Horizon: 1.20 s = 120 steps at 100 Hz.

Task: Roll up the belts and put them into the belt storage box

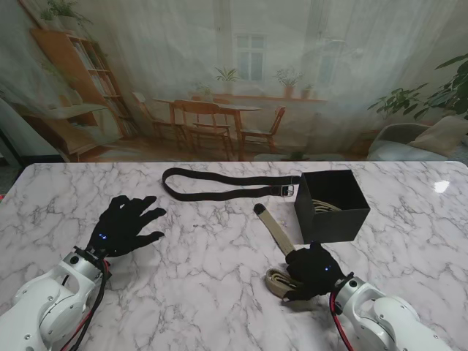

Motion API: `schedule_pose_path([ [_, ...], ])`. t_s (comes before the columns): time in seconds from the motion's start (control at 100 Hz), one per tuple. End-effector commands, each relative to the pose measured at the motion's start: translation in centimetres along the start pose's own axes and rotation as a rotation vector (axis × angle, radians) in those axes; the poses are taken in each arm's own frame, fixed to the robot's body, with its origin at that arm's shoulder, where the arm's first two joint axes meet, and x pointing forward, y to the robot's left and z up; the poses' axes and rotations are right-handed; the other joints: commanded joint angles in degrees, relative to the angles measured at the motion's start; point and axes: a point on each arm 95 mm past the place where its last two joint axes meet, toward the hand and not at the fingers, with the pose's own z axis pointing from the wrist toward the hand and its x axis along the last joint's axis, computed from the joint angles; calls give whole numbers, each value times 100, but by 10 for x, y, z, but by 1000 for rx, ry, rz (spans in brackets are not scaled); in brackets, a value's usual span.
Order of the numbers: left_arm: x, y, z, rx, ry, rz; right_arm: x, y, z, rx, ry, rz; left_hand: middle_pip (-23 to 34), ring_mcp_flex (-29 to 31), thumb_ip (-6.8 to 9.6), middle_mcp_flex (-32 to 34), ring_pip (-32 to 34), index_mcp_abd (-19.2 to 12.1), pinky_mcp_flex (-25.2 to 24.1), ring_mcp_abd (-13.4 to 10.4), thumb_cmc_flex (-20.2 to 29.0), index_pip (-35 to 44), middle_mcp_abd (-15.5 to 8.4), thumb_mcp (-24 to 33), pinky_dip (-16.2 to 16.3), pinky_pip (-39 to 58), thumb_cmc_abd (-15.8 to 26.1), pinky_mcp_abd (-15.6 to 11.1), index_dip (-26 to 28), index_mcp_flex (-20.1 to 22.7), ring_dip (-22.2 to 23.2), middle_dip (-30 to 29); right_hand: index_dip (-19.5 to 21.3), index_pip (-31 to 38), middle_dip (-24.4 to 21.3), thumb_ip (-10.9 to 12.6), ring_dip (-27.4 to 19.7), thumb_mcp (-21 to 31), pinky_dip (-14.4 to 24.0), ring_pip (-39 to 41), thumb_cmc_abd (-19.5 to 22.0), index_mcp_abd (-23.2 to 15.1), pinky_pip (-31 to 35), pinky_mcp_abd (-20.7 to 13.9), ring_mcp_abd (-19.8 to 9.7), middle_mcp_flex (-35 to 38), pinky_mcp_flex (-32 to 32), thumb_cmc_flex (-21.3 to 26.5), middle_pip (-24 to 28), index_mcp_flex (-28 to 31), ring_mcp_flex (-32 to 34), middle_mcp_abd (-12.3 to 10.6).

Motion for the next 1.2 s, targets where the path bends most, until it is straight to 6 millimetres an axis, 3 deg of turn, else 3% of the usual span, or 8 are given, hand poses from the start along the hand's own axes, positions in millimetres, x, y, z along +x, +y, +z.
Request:
schedule_pose_path([
  [0.0, 1, 2, -1, -13, 0, -1, 11, -1, 3, 20, 18, -20, -82, -198, -101, -261, 67, 128, -109, -37, 36, -47, 63, -130, 49, 33, 301, 74, -1, -209, 40, -38, 36, 230, 54, 344, 107, 760, 96, 211, 233, -935, 41, 173, -105, 83, -112, 346, -34, 377, 96, -90],
  [0.15, 1, 2, 0, -15, 0, -2, 18, -3, 5, 66, 25, -70, -87, -203, -101, -271, 63, 127, -110, -34, 28, -48, 62, -130, 49, 30, 302, 76, -1, -211, 38, -40, 139, -78, 99, 273, 180, 427, 156, 177, 70, -954, 41, 96, -103, -127, -153, 316, -214, -234, 30, -4],
  [0.29, 1, 2, -1, -15, -2, -3, 20, -2, 2, 72, 27, -80, -86, -205, -102, -266, 63, 127, -110, -36, 23, -46, 59, -132, 51, 29, 306, 71, 0, -205, 39, -39, 1176, -1161, 145, 785, 216, -10, 248, 160, 403, -819, 44, 41, -86, -313, -191, -34, -248, -768, -71, 82],
  [0.61, 2, 3, 1, -24, 2, -5, 21, 21, -12, 41, 42, -45, -89, -201, -104, -254, 60, 124, -109, -32, 17, -48, 64, -133, 55, 26, 304, 72, 0, -203, 37, -39, 1165, -1758, 117, 902, 157, -122, 303, 23, 742, -720, 12, -203, -14, -577, -413, -346, -392, -1617, -350, 182],
  [0.82, 1, 3, 1, -25, 3, -5, 22, 19, -13, 65, 49, -61, -93, -205, -103, -259, 58, 124, -113, -34, 16, -52, 65, -132, 57, 21, 307, 81, -1, -208, 37, -40, 1081, -2013, 106, 842, 125, -196, 331, -22, 516, -522, -5, -207, 6, -634, -453, -215, -443, -1878, -368, 205],
  [0.97, 1, 3, 1, -23, 2, -4, 25, 11, -9, 123, 55, -83, -93, -199, -104, -256, 61, 123, -113, -37, 8, -55, 54, -134, 59, 19, 310, 77, -2, -212, 38, -39, 984, -2350, 75, 865, 83, -837, 360, -104, 263, -231, -108, -176, 40, -938, -545, -137, -531, -2209, -495, 317],
  [1.06, 1, 3, 1, -22, 2, -4, 28, 7, -7, 147, 65, -95, -94, -207, -104, -260, 58, 121, -120, -32, 6, -56, 63, -134, 58, 15, 311, 71, -2, -214, 37, -39, 921, -2577, 60, 908, 74, -420, 381, -122, 54, -140, -150, -179, 34, -1056, -563, -397, -529, -2402, -523, 355],
  [1.19, 1, 3, 0, -20, 1, -3, 29, 4, -6, 150, 69, -122, -93, -198, -105, -258, 61, 117, -117, -34, 6, -55, 59, -134, 60, 14, 311, 80, -2, -212, 38, -38, 1402, -1830, 73, 972, 84, -623, 426, -86, -129, -661, -113, -218, 2, -969, -484, 228, -445, -1854, -430, 335],
])
